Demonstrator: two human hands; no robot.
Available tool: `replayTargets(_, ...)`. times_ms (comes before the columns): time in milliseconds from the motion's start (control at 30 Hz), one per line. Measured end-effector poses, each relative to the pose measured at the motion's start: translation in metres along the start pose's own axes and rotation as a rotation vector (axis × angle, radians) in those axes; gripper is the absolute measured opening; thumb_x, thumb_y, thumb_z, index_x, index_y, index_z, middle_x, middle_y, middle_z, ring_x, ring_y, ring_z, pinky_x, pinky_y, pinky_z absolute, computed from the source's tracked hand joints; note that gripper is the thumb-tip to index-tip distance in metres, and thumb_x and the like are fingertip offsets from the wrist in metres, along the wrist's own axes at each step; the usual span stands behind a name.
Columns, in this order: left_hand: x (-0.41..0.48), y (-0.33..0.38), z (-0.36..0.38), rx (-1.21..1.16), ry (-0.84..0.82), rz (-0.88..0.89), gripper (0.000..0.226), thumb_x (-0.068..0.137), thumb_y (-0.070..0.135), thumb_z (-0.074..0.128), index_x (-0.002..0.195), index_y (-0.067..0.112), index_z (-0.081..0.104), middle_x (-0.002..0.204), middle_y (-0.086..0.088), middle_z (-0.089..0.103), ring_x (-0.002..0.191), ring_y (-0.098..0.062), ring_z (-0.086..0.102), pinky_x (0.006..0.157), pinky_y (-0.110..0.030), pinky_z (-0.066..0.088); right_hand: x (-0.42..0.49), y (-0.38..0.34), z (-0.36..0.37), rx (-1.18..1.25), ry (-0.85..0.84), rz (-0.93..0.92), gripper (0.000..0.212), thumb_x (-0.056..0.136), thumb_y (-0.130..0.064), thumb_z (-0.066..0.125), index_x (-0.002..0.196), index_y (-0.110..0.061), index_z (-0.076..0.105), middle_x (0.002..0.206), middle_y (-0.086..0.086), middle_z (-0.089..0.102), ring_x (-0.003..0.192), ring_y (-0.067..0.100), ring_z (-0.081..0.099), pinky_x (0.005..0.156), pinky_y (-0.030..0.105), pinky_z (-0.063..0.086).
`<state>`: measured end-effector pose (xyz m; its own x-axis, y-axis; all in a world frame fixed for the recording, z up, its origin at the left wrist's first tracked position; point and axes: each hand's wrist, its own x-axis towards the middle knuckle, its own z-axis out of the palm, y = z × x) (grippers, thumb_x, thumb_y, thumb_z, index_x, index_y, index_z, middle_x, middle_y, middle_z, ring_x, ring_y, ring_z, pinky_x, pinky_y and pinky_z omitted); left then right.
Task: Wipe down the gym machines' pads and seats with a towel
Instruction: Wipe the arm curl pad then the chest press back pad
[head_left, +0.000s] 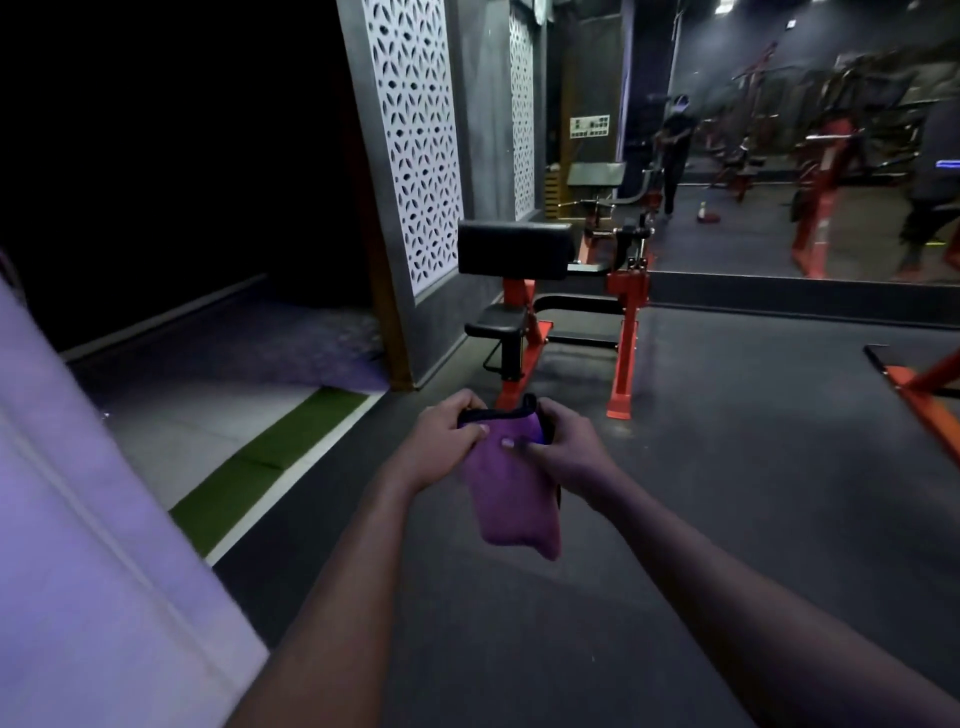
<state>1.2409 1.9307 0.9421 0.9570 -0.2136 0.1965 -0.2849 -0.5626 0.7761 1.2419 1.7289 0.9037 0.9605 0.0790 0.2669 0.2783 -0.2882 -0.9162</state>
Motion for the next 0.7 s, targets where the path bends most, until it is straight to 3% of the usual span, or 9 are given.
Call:
replayTargets(100,0.089,-0.035,-0.003,-0.010,-0.006,0.007,0.012,0.079,0.027,0.061,0.090,0.024,0.062,0.082,0.003,0.067,0.072,-0.009,0.057,0.070,-0.034,0.049,0.091,0.030,0.003,0.017,-0.004,-0.014,0.037,0.077,-0.018,0.088,0.109,-0.015,0.071,0.099,-0.001,0.076,0.093,0.015,0.072,0.081,0.036,0.060)
replayTargets(267,0.233,-0.080,-0.012,0.024,0.016,0.008,0.016,0.090,0.013,0.065,0.091,0.028,0.059,0.087,0.007,0.066,0.074,-0.002,0.056,0.069,-0.024,0.045,0.240,0.075,0.006,0.037,-0.024,-0.019,0.035,0.077,-0.016,0.088,0.107,-0.013,0.071,0.098,0.003,0.076,0.088,0.013,0.071,0.083,0.045,0.059)
replayTargets(467,0.387,-0.138,-0.030,-0.052,0.063,-0.063,0.031,0.089,0.011,0.068,0.112,0.027,0.056,0.103,0.006,0.067,0.086,-0.002,0.061,0.075,-0.020,0.049,0.409,0.116,0.018,0.037,-0.053,-0.016,0.039,0.075,-0.027,0.086,0.109,-0.017,0.070,0.102,0.001,0.076,0.098,0.021,0.072,0.085,0.048,0.059)
replayTargets(633,0.508,-0.218,-0.033,-0.208,-0.090,-0.152,0.045,0.082,0.011,0.070,0.121,0.027,0.055,0.117,0.000,0.069,0.108,-0.015,0.066,0.087,-0.025,0.052,0.534,0.161,0.039,0.116,-0.051,0.012,0.044,0.077,-0.044,0.081,0.113,-0.023,0.069,0.108,0.000,0.075,0.103,0.021,0.072,0.090,0.052,0.058)
replayTargets(700,0.552,-0.247,-0.037,-0.203,-0.163,-0.150,0.051,0.078,0.021,0.073,0.127,0.024,0.058,0.120,-0.001,0.070,0.113,-0.017,0.066,0.094,-0.030,0.054,0.582,0.180,0.046,0.142,-0.035,0.023,0.044,0.082,-0.047,0.078,0.119,-0.026,0.067,0.115,-0.001,0.074,0.108,0.019,0.070,0.095,0.051,0.057)
